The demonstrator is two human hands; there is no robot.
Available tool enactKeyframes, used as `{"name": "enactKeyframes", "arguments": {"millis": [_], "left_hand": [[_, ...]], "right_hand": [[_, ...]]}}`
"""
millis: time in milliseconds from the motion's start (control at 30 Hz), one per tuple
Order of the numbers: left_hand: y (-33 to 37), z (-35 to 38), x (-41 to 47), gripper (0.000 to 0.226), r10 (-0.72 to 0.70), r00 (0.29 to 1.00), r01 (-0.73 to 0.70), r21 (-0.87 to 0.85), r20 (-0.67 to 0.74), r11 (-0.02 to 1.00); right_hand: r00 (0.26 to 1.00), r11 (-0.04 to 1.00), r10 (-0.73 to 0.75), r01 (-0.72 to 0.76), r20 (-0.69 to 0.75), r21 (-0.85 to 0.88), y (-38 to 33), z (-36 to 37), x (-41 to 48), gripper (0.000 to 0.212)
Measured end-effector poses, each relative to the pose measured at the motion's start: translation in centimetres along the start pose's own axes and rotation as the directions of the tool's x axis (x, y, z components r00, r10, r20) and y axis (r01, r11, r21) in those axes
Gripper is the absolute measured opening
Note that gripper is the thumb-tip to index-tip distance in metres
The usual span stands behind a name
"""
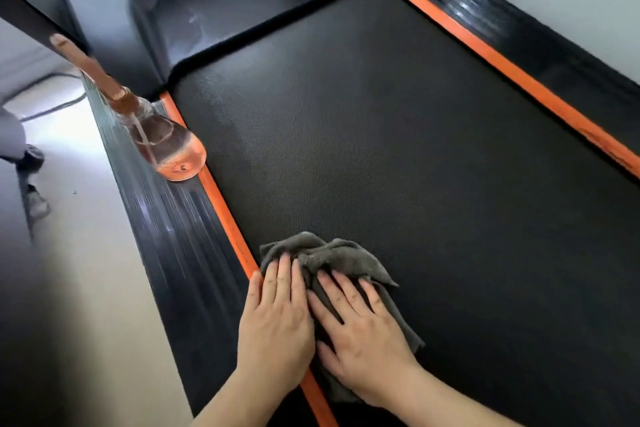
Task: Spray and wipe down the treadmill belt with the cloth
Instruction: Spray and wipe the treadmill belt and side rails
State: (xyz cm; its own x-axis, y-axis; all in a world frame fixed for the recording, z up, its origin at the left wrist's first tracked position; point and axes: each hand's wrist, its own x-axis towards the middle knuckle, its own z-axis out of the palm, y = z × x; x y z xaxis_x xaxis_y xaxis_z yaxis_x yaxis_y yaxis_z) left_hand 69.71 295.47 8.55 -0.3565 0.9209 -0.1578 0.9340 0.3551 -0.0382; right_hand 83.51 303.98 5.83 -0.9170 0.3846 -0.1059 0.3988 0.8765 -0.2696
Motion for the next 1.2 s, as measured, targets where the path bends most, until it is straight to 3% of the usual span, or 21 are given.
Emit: {"name": "enactKeyframes", "arguments": {"millis": [234,334,467,601,701,801,868,1068,1201], "left_hand": [[-9.3,-0.3,10.0,0.06,-0.143,0.987,0.143,-0.008,-0.067,0.99],[-11.1,-0.8,12.4,0.065,-0.18,0.98,0.17,-0.101,-0.091,0.98],[-10.2,-1.4,14.1,0.066,0.039,0.987,-0.068,-0.19,-0.153,0.979],[-7.8,-2.1,14.8,0.063,0.075,0.982,-0.121,-0.269,-0.176,0.955],[-6.4,-2.6,14.6,0.063,0.076,0.98,-0.126,-0.281,-0.183,0.951],[-5.3,-2.9,15.1,0.062,0.106,0.979,-0.155,-0.299,-0.172,0.942],[-4.3,-3.2,15.6,0.063,0.129,0.978,-0.176,-0.316,-0.163,0.932],[-0.4,-4.1,13.3,0.057,0.259,0.951,-0.3,-0.298,-0.171,0.906],[1.3,-3.1,12.5,0.06,0.331,0.932,-0.359,-0.263,-0.145,0.896]], "right_hand": [[0.998,0.998,-0.059,0.059,0.012,-0.01,-0.2,-1.3,15.4,0.071],[0.992,0.993,-0.111,0.113,0.053,-0.045,1.2,-2.6,20.1,0.076],[0.995,0.989,-0.081,0.088,0.06,-0.116,5.0,-5.2,25.3,0.086],[0.973,0.952,0.23,-0.233,-0.039,-0.199,13.3,-7.6,27.2,0.087],[0.861,0.847,0.499,-0.509,-0.102,-0.153,20.8,-8.8,23.1,0.07],[0.735,0.734,0.671,-0.677,-0.095,-0.054,22.1,-8.9,19.0,0.065],[0.736,0.738,0.668,-0.674,-0.109,-0.028,19.3,-7.6,17.4,0.063],[0.891,0.893,0.451,-0.45,-0.056,0.018,7.3,-3.9,3.8,0.064],[0.951,0.942,0.304,-0.291,-0.061,0.164,3.6,-4.2,-3.5,0.062]]}}
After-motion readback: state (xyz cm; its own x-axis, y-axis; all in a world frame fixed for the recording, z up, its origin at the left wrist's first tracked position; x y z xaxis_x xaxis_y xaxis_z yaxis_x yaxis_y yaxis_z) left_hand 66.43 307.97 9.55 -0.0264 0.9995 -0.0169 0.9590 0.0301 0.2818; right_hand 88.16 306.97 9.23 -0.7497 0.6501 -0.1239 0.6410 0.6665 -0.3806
